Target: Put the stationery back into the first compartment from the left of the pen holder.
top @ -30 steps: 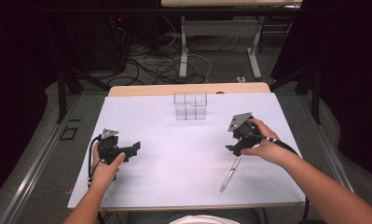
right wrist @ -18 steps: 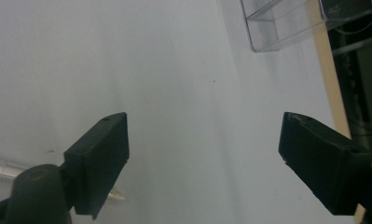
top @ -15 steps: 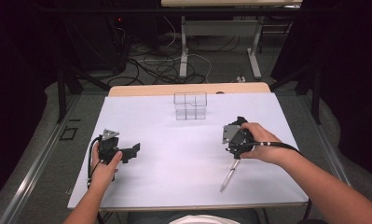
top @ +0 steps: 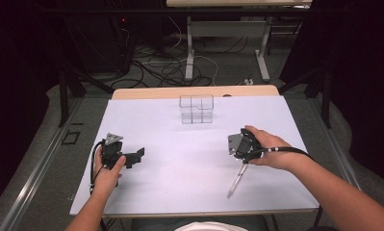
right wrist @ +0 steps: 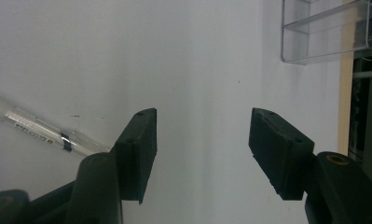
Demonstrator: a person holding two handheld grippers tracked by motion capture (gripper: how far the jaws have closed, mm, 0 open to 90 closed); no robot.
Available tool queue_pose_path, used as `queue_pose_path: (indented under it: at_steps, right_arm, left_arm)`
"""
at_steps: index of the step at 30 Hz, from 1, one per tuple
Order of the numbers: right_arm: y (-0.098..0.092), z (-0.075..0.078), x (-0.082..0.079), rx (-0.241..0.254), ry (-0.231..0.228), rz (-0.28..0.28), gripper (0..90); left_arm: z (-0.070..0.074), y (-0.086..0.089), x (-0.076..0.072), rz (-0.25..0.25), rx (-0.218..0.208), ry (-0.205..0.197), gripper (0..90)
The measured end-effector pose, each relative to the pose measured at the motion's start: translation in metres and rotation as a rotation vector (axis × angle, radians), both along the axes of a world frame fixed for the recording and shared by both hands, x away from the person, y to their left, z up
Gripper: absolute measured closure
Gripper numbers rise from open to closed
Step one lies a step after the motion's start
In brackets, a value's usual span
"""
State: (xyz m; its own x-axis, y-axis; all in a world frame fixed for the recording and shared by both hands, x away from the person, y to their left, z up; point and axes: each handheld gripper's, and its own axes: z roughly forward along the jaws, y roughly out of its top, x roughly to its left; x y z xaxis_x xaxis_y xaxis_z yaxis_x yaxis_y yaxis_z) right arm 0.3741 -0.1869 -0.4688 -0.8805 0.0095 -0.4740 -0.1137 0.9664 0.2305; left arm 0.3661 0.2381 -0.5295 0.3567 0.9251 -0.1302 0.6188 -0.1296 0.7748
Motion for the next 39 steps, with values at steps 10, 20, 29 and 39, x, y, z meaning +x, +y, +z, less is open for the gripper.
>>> queue_pose_path:
  at_steps: [10, 20, 29, 39]
  right_arm:
    - [0.004, -0.010, -0.012, -0.068, 0.032, 0.189, 45.3]
    - [0.007, -0.018, -0.022, -0.157, 0.052, 0.363, 49.7]
    - [0.007, -0.020, -0.031, -0.222, 0.032, 0.492, 51.9]
    - [0.008, -0.025, -0.037, -0.237, 0.056, 0.530, 58.8]
  left_arm:
    - [0.000, -0.002, -0.001, 0.004, -0.014, 0.002, 0.1]
    - [-0.001, -0.002, -0.001, 0.000, -0.014, 0.008, 0.1]
    - [-0.002, -0.004, -0.001, -0.004, -0.009, 0.007, 0.1]
    - [-0.002, -0.003, 0.000, -0.008, -0.003, 0.004, 0.1]
